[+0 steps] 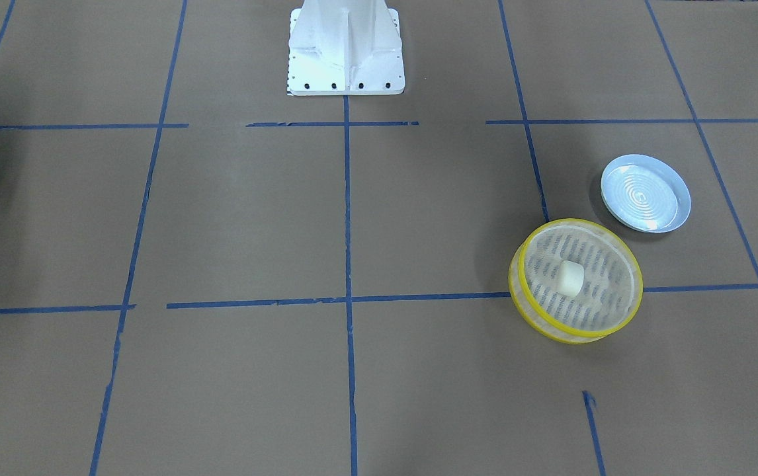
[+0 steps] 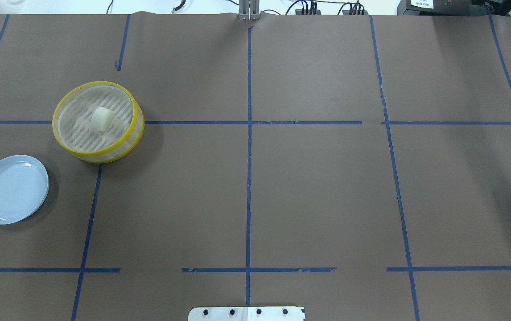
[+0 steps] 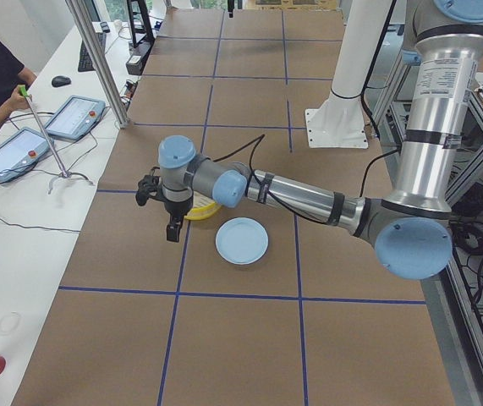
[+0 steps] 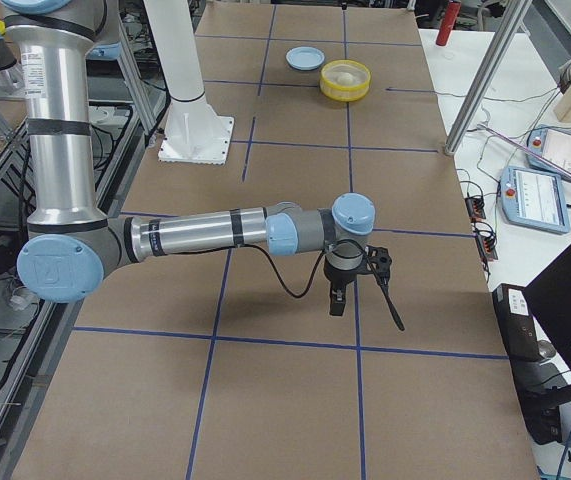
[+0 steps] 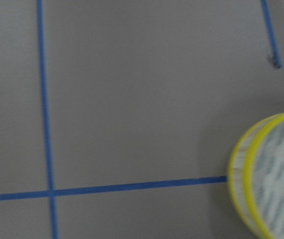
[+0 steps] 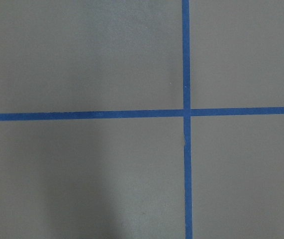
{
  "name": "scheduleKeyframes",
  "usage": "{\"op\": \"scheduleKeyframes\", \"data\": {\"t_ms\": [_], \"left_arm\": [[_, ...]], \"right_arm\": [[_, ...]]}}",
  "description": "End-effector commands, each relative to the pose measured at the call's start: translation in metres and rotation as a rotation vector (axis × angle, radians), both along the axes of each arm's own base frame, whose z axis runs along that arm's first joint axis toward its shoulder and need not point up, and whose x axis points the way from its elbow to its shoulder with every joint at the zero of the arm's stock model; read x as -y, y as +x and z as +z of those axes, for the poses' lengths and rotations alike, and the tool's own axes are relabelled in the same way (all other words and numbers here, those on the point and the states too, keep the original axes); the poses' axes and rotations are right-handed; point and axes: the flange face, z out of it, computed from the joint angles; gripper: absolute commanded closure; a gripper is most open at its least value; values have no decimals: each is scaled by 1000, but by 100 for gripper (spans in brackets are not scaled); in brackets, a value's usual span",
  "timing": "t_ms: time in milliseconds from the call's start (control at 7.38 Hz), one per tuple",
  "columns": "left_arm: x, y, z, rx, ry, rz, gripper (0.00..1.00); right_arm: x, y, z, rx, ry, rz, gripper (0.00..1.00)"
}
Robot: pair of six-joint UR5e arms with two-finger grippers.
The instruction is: Place bun in steamer
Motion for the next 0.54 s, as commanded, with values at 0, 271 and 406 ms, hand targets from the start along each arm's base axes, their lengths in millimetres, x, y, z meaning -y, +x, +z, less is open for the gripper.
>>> {"op": "scheduleKeyframes", "data": {"t_ms": [0, 271, 406], "left_arm": [[-64, -76, 82, 26, -47, -14, 0], [-70, -79, 88, 27, -58, -14, 0], [-67, -79, 85, 29, -53, -14, 0]], "right_arm": [[0, 0, 0, 0, 0, 0, 0], [0, 0, 0, 0, 0, 0, 0], [0, 0, 0, 0, 0, 0, 0]]}}
